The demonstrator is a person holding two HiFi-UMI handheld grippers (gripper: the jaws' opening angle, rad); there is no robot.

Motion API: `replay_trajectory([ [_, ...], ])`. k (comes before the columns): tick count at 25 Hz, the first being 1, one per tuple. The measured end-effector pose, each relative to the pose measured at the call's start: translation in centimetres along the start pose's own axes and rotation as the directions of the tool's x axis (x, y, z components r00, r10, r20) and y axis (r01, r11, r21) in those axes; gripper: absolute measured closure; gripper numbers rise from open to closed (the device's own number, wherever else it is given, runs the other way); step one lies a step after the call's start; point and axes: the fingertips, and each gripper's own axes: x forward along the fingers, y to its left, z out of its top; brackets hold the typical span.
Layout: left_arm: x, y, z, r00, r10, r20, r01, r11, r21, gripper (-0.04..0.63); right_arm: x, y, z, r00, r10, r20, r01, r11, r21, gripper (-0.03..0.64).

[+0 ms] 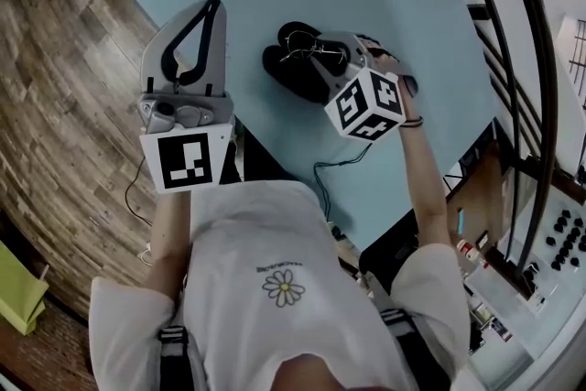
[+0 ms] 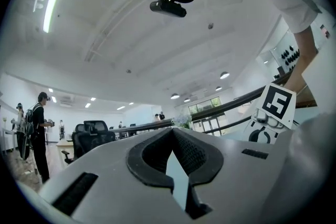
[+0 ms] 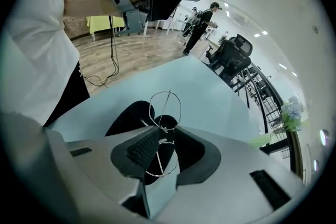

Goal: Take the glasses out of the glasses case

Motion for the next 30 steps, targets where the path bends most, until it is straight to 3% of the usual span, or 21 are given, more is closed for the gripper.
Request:
replay_trajectory([
  [9,-1.9,1.5,4.8,0.997,0.002,0.078,-0.006,0.999,0.052,0.578,-5.3,-2.7,3.0,0.976,-0.21,0.058,0.202,0.972,0.118,0.525],
  [14,-2.9,2.1,7.3,0.992,-0.002,0.123,-0.009,0.996,0.089,0.578,-8.6,-4.9,5.6,0.93,-0.348,0.117,0.33,0.932,0.151,0.525],
  [17,-3.8,1.9,8.8,0.989,0.0,0.145,-0.016,0.994,0.108,0.578,-11.2,-6.0,7.0,0.887,-0.432,0.161,0.407,0.898,0.166,0.525],
  [19,-4.3,1.5,9.8,0.987,0.002,0.16,-0.022,0.992,0.124,0.578,-13.4,-6.7,7.7,0.844,-0.5,0.192,0.469,0.863,0.188,0.525],
  [23,-4.3,1.5,11.1,0.982,0.016,0.191,-0.039,0.992,0.12,0.578,-17.4,-8.4,9.3,0.73,-0.634,0.257,0.578,0.772,0.264,0.526],
  [26,-4.5,1.1,11.3,0.986,0.004,0.17,-0.035,0.983,0.183,0.578,-20.1,-9.0,10.0,0.646,-0.705,0.293,0.616,0.708,0.346,0.525],
  [30,-4.8,0.4,12.1,0.977,0.016,0.214,-0.048,0.988,0.149,0.578,-23.4,-9.1,10.4,0.486,-0.797,0.359,0.66,0.604,0.448,0.525],
])
